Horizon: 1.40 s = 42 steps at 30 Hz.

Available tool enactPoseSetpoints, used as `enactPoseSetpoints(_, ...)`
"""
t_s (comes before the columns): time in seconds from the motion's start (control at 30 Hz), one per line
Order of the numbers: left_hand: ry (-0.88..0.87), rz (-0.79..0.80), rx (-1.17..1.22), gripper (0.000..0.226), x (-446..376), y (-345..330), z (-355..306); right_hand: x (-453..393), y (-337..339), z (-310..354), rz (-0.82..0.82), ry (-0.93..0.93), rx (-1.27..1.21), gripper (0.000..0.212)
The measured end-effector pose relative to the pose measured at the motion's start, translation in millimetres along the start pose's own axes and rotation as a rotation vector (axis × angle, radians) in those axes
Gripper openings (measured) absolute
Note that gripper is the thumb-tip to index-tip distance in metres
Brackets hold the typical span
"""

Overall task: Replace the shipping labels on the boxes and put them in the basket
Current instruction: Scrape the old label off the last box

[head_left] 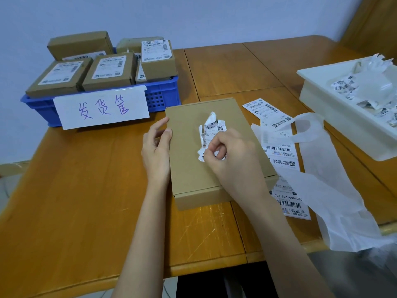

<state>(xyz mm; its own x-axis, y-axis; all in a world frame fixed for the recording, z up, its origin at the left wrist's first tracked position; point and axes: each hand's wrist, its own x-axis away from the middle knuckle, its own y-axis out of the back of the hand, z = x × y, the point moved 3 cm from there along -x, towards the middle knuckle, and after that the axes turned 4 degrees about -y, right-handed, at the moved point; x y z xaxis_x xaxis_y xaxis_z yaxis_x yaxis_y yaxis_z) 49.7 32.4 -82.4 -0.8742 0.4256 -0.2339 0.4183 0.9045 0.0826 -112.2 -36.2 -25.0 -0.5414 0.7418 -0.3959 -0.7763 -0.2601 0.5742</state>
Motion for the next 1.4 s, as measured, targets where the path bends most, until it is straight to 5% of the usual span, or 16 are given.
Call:
enactPoseSetpoints(0.97, -0.012, 0.003, 0.003, 0.027, 0.1, 0.3, 0.9, 8.7, -8.2, 8.3, -0.025, 0.116, 0.254, 0.014)
enactPoseSetpoints(1.13, -0.011, -0.002, 0.008, 0.028, 0.1, 0.6, 1.2, 8.6, -8.8, 11.4, 0.095, 0.143, 0.324, 0.026)
enactPoseSetpoints(1.4, -0.022, -0.006, 0.004, 0.028, 0.3, 0.1, -1.5, 5.5, 1.1, 7.5, 0.142, 0.011, 0.08, 0.013)
